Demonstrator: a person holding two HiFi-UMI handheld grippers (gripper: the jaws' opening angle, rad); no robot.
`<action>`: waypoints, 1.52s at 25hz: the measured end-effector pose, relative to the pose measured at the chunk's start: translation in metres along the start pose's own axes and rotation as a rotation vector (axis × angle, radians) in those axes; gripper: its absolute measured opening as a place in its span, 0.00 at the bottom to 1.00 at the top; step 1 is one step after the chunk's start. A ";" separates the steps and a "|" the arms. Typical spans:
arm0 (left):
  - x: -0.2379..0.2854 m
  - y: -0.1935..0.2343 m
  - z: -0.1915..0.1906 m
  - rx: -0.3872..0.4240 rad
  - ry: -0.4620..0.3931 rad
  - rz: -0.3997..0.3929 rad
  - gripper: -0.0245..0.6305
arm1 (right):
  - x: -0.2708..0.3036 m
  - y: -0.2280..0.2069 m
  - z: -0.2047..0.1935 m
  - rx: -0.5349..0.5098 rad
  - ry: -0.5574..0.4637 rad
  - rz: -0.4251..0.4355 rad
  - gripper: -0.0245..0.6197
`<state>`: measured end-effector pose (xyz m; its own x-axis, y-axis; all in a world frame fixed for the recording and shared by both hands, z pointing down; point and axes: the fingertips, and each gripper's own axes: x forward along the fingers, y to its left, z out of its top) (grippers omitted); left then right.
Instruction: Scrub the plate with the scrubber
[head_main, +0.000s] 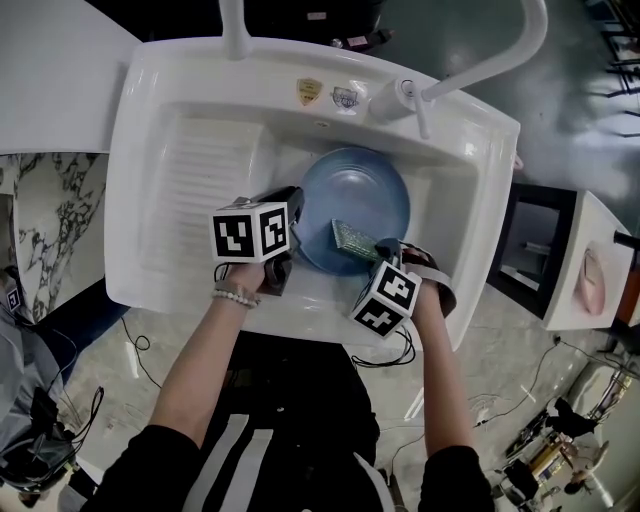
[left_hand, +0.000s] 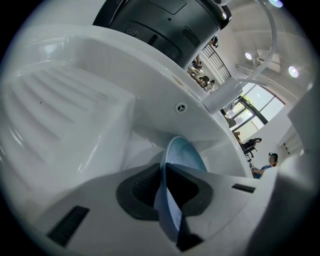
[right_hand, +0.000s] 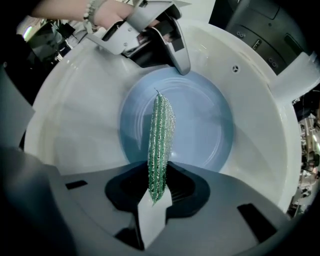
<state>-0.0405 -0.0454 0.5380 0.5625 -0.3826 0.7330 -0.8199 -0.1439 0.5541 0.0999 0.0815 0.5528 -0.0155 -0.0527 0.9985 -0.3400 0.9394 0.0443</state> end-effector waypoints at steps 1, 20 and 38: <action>0.000 0.000 0.000 0.001 0.000 0.000 0.09 | -0.002 0.006 0.004 -0.012 -0.008 0.027 0.18; 0.008 0.006 -0.008 0.045 0.030 0.059 0.08 | -0.031 0.016 0.044 0.090 -0.277 0.185 0.18; -0.037 -0.043 0.039 0.258 -0.050 0.000 0.26 | -0.093 -0.052 0.048 0.481 -0.604 -0.125 0.18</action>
<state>-0.0305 -0.0600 0.4715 0.5617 -0.4262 0.7091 -0.8236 -0.3698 0.4301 0.0740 0.0210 0.4560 -0.4123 -0.4534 0.7902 -0.7412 0.6713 -0.0015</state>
